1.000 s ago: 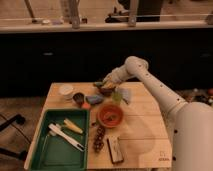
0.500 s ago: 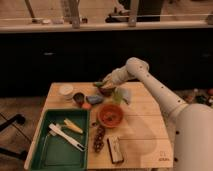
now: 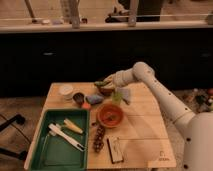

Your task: Place pepper in plastic cup

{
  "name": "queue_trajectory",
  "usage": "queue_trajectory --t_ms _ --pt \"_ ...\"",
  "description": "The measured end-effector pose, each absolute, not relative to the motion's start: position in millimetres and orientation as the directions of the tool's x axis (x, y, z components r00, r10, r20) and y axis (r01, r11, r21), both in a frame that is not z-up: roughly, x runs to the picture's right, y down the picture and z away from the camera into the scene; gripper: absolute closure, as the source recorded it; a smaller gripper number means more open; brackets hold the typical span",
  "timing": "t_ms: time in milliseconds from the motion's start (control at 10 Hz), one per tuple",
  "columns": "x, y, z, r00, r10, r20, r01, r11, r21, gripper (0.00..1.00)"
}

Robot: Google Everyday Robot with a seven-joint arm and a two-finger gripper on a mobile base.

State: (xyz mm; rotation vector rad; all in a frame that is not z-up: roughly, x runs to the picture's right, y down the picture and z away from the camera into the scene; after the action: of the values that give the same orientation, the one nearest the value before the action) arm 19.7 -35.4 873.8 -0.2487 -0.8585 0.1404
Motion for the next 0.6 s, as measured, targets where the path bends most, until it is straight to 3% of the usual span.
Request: queue_trajectory --t_ms 600 --pt "29.7 -36.1 870.9 0.526 0.268 0.807 -0.077 0.960 -0.269 0.97"
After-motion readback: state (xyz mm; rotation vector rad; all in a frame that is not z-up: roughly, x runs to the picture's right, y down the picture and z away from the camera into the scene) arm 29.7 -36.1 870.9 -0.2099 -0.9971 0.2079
